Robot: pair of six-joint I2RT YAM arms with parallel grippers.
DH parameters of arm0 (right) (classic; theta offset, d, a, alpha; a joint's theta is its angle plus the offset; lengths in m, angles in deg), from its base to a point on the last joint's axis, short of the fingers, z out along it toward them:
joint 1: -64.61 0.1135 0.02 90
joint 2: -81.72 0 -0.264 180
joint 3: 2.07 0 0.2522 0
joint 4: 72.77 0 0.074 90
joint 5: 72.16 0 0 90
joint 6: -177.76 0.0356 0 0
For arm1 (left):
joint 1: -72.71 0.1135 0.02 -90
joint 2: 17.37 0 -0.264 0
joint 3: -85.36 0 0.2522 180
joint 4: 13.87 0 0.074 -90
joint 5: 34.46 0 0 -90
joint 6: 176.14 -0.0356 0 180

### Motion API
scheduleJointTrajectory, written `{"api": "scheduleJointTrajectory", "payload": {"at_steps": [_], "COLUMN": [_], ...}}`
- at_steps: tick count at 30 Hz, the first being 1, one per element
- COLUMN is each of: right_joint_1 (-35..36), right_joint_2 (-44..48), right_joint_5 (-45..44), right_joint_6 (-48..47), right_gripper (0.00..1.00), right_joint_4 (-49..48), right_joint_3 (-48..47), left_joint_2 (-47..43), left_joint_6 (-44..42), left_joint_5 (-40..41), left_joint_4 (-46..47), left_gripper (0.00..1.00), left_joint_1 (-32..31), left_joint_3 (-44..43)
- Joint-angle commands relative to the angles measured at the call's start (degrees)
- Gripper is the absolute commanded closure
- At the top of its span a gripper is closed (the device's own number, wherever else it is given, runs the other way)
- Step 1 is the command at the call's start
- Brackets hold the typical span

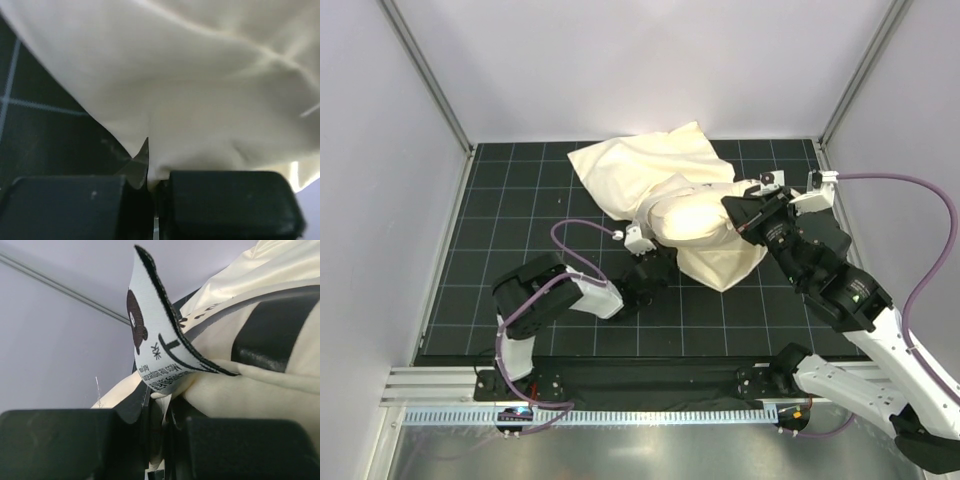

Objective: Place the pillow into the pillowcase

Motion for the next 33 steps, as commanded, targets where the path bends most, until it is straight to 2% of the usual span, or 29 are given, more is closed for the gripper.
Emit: {"api": "scheduleJointTrajectory", "payload": {"at_steps": [1,4,6,10,12,15,21,24,26,29,33], "right_joint_1": [-0.08,-0.08,-0.08,-0.08,-0.08,-0.08,-0.08,-0.08,-0.08,-0.17,-0.08], "right_joint_2": [2.94,3.03,2.76,2.85,2.94,2.68,-1.45,-1.11,-0.14,0.56,0.65], "right_joint_5": [-0.63,0.33,1.03,1.65,1.65,1.65,4.11,4.63,4.81,4.64,2.71], "right_joint_6": [0.68,-0.02,-0.29,-0.12,0.15,0.59,2.87,3.93,4.1,3.93,3.58], "right_gripper": [0.96,0.96,0.96,0.96,0.96,0.96,0.96,0.96,0.96,0.96,0.96], "right_joint_4": [-10.71,-10.46,-9.49,-8.43,-8.08,-8.17,-7.65,-10.52,-10.98,-9.67,-8.61], "right_joint_3": [-0.87,-2.18,-3.68,-7.37,-8.08,-8.69,-7.29,-2.75,-0.53,0.88,5.71], "left_joint_2": [-6.57,-15.09,-20.01,-31.17,-33.3,-35.33,-33.22,-35.5,-36.56,-37.96,-39.46], "left_joint_6": [-9.74,-17.74,-22.75,-29.87,-32.16,-33.22,-33.57,-32.43,-32.52,-31.56,-27.87], "left_joint_5": [-4.29,-7.63,-9.74,-15.28,-19.04,-25.01,-36.64,-36.91,-36.56,-37.35,-41.55], "left_joint_4": [6.45,5.22,0.58,-9.09,-13.31,-21.75,-35.98,-36.09,-41.61,-44.61,-47.07], "left_gripper": [1.0,1.0,1.0,1.0,1.0,1.0,1.0,1.0,1.0,1.0,1.0], "left_joint_1": [-1.13,-2.63,-3.16,-5.26,-5.44,-5.45,-5.53,-5.45,-5.1,-4.04,-2.46], "left_joint_3": [-2.65,-3.44,-4.93,-11.86,-17.75,-26.01,-40.59,-39.57,-41.58,-43.61,-45.62]}}
